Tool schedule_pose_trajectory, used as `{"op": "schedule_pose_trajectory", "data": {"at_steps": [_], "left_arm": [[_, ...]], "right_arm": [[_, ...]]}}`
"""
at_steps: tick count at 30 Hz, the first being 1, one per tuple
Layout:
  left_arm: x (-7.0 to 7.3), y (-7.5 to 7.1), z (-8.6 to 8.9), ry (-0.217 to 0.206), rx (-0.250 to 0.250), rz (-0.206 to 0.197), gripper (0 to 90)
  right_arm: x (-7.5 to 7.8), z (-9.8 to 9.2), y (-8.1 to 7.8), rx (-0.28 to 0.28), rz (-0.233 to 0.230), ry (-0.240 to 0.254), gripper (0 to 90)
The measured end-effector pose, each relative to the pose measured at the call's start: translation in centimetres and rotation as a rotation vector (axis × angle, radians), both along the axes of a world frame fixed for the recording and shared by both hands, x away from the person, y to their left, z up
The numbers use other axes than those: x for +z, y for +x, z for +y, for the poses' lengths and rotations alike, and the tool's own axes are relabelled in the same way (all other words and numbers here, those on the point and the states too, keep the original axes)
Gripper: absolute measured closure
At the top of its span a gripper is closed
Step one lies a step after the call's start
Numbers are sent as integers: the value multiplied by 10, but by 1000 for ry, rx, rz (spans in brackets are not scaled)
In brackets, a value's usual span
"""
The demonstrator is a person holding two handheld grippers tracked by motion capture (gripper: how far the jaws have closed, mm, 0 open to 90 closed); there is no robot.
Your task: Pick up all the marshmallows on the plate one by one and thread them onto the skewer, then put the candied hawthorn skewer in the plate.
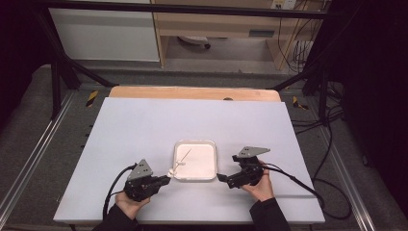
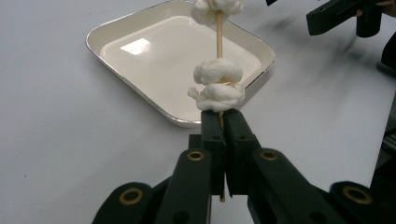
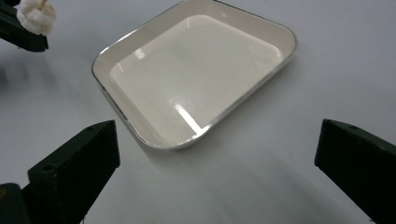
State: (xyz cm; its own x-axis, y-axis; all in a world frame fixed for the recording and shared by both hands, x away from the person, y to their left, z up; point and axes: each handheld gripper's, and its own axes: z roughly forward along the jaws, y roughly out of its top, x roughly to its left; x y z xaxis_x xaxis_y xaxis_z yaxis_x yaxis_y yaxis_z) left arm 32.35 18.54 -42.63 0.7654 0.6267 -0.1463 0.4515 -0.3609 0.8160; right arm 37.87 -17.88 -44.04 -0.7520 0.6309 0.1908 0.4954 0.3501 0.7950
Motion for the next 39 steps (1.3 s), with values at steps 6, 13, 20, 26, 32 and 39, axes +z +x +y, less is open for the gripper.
{"op": "schedule_pose_trajectory", "data": {"at_steps": [6,13,20,26,32,39], "left_arm": [[4,2,-1,0,-2,6,878],[9,7,-3,17,-6,13,878],[11,15,-8,32,-4,27,878],[15,21,-16,35,-9,30,878],[19,31,-24,50,-7,36,878],[19,44,-33,64,8,57,878]], "right_arm": [[-6,-24,-2,-47,1,-9,5],[-6,-39,-5,-64,-27,-15,4],[-10,-45,-8,-53,-28,-41,3],[-11,-47,-10,-52,-27,-49,3],[-12,-50,-12,-56,-28,-47,3],[-13,-51,-12,-54,-26,-51,3]]}}
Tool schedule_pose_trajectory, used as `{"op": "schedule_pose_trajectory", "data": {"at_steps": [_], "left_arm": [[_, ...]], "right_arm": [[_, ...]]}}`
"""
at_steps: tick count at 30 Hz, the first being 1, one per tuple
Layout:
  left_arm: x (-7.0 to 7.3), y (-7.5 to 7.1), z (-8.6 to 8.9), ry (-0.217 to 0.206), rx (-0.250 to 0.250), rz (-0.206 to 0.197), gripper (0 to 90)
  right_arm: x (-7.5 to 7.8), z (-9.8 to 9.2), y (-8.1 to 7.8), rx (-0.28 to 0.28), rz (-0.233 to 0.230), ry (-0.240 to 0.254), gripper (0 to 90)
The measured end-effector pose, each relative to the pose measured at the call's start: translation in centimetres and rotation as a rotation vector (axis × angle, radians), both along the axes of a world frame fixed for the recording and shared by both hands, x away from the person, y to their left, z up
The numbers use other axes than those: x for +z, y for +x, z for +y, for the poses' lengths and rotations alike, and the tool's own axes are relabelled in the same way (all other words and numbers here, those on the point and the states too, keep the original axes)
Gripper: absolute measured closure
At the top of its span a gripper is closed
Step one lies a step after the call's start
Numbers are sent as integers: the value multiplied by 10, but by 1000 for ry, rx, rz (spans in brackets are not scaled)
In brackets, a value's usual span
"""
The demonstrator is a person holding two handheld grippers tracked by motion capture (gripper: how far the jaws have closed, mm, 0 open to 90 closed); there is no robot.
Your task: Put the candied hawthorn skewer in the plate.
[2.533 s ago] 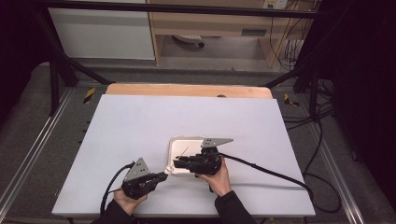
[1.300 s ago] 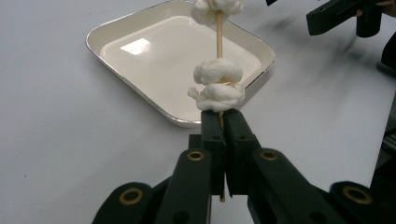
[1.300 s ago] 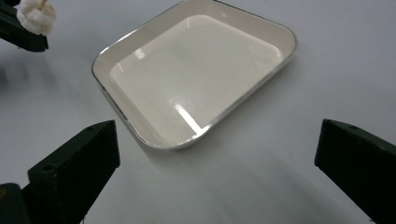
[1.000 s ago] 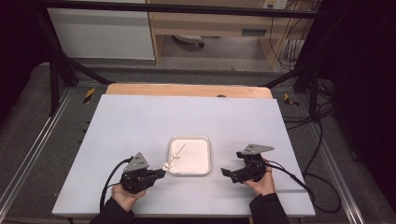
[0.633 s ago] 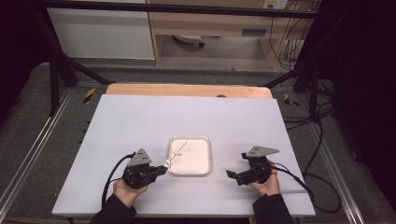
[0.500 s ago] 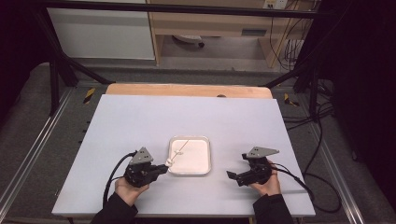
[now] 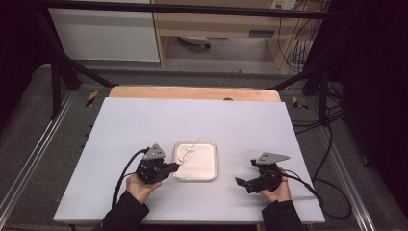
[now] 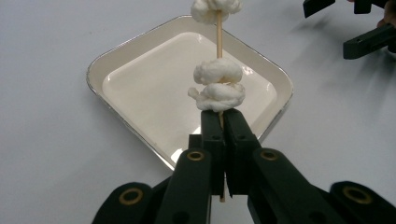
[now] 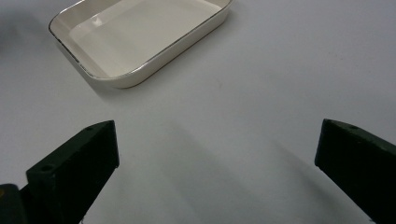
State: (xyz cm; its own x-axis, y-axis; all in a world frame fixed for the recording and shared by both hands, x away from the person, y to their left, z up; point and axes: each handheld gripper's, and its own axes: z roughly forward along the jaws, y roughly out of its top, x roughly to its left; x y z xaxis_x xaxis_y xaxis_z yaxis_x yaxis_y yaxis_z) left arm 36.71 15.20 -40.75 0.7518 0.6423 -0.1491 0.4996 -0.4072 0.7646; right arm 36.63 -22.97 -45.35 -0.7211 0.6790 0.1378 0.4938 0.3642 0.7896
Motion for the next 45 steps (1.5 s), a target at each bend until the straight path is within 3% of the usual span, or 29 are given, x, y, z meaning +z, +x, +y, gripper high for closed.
{"op": "schedule_pose_trajectory", "data": {"at_steps": [13,36,45], "left_arm": [[-4,19,-22,51,16,21,878],[-26,26,-42,230,38,88,878],[-27,27,-42,235,44,104,874]], "right_arm": [[-2,-1,-1,5,5,-6,3],[-3,0,-1,8,16,-13,3],[-4,1,-1,7,21,-13,3]]}}
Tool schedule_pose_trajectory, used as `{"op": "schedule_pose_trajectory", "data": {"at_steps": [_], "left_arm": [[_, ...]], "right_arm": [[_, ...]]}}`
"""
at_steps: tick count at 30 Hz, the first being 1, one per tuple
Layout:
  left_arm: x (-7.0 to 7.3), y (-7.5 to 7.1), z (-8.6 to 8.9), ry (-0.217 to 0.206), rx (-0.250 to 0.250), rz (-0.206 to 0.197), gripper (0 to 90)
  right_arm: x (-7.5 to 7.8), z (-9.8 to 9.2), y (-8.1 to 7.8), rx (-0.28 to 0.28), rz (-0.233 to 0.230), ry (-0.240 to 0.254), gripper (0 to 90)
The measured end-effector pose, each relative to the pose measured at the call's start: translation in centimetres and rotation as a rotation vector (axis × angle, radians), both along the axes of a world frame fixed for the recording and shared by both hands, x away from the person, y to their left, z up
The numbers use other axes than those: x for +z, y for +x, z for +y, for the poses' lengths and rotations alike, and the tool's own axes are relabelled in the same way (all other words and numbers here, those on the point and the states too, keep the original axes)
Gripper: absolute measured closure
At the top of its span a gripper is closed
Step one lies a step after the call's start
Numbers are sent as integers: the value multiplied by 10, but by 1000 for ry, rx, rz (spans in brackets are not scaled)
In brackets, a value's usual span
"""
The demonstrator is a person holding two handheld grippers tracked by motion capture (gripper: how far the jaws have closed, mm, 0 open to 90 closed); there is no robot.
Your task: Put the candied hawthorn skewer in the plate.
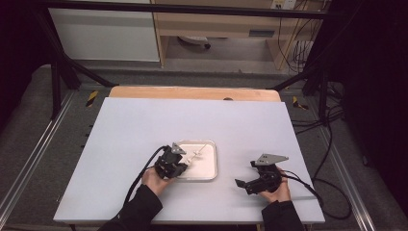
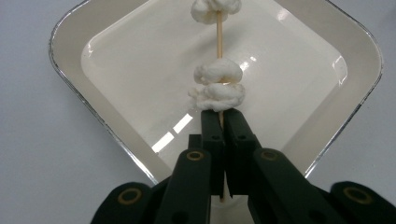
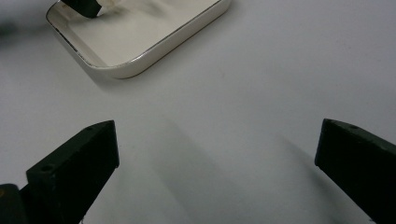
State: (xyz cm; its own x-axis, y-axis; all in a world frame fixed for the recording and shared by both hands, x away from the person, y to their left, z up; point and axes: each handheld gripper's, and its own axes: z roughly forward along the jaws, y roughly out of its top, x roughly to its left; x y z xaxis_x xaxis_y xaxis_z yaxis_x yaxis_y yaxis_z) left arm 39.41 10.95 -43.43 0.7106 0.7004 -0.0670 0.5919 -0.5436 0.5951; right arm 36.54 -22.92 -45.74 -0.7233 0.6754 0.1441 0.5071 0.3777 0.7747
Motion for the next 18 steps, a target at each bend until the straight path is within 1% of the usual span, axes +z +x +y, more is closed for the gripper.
{"op": "schedule_pose_trajectory", "data": {"at_steps": [4,7,9,11,14,16,18], "left_arm": [[0,0,0,1,-2,-2,862],[0,-1,0,0,-1,-7,825],[1,-1,1,0,1,-12,778],[3,-1,2,-15,-3,-19,740],[7,-3,5,-17,-11,-39,667],[9,-3,7,-18,-7,-50,615],[11,-3,9,-23,-5,-45,552]], "right_arm": [[0,0,0,0,-2,0,3],[1,0,0,1,-4,2,3],[1,0,0,1,-3,2,3],[0,0,0,1,-3,2,3],[1,-1,0,1,-2,2,3],[1,-1,0,0,-3,5,3],[1,-1,-1,-2,-1,4,3]]}}
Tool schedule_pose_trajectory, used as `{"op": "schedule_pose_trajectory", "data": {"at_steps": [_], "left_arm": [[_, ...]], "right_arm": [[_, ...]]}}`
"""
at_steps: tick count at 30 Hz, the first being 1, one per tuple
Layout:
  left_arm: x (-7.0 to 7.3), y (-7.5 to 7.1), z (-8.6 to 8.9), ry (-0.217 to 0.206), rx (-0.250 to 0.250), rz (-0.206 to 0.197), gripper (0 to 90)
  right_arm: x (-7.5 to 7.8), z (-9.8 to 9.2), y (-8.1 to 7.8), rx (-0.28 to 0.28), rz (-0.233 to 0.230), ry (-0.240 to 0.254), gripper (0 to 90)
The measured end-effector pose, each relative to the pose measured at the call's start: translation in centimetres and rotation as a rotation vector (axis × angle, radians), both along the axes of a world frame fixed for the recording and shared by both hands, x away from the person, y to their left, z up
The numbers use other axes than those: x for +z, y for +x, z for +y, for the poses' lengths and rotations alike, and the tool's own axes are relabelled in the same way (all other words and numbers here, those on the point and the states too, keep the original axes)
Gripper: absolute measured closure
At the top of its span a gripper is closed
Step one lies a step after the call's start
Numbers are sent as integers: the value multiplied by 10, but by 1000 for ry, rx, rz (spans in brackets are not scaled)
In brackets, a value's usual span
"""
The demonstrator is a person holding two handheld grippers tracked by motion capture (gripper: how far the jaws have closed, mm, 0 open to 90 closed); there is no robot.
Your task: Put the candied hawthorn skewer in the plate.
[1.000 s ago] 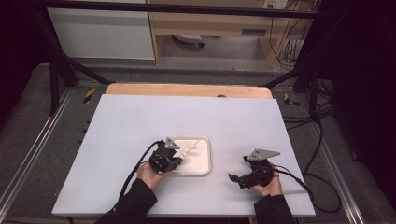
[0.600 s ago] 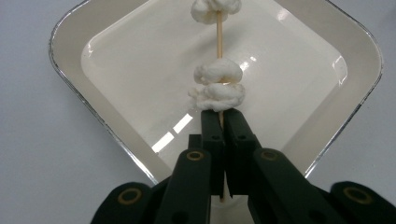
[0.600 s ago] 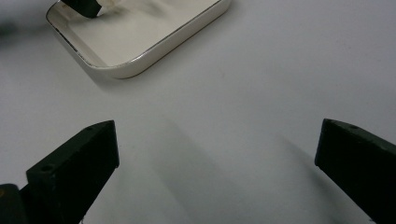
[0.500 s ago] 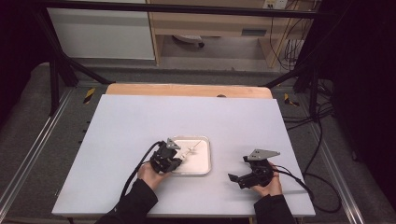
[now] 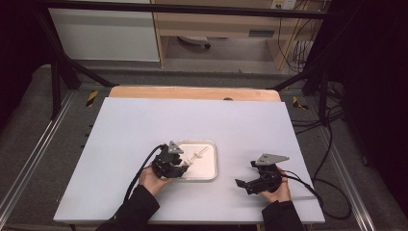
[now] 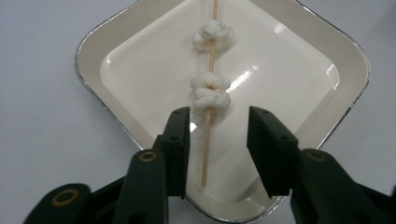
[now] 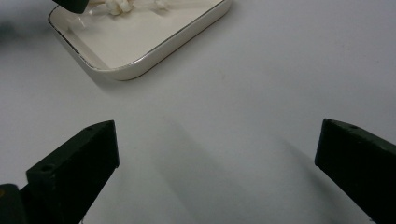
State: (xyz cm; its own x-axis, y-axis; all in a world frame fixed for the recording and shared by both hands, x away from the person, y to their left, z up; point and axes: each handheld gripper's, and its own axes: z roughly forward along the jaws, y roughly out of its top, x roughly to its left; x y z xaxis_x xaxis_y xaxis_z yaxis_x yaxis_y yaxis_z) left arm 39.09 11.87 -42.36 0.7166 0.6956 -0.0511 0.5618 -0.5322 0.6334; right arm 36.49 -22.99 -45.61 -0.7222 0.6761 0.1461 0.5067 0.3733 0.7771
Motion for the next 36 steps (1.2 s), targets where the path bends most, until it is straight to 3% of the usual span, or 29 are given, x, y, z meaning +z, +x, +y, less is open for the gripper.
{"op": "schedule_pose_trajectory", "data": {"at_steps": [3,7,15,31,36], "left_arm": [[2,0,3,-2,2,3,427],[4,-6,4,38,-1,-42,300],[10,-14,19,34,-21,-50,146],[-2,-31,84,-29,41,-73,86],[-10,-36,102,-66,27,-96,86]], "right_arm": [[0,0,0,-1,-1,0,3],[1,0,0,-3,2,3,3],[1,-1,0,-3,6,4,3],[0,0,1,-5,11,0,3],[0,-1,0,-2,10,3,3]]}}
